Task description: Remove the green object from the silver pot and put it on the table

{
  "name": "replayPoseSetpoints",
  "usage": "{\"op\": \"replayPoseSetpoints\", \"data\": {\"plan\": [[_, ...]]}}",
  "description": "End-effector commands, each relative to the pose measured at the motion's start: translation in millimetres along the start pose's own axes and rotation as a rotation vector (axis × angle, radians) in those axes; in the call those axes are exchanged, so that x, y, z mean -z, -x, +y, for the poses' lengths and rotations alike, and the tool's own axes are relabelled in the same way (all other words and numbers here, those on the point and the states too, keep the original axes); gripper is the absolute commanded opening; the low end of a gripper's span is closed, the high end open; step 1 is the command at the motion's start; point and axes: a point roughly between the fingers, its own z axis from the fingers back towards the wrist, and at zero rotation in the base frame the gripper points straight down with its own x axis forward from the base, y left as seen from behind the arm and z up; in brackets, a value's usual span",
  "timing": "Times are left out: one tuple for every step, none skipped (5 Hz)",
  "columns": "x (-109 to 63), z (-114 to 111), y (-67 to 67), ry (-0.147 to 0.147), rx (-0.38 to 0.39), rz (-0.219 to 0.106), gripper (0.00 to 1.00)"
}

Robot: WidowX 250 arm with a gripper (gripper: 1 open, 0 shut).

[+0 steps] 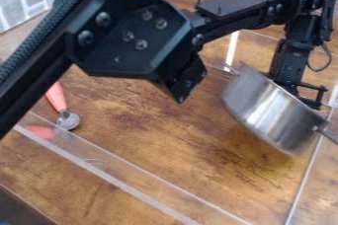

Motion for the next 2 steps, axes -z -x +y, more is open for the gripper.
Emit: {"op": "replayPoseSetpoints", "data": {"plan": [[-7.5, -3.9, 11.5, -0.011, 0.019, -0.009, 1.00], [-5.3, -3.9, 14.3, -0.022, 0.027, 0.013, 1.00]]}}
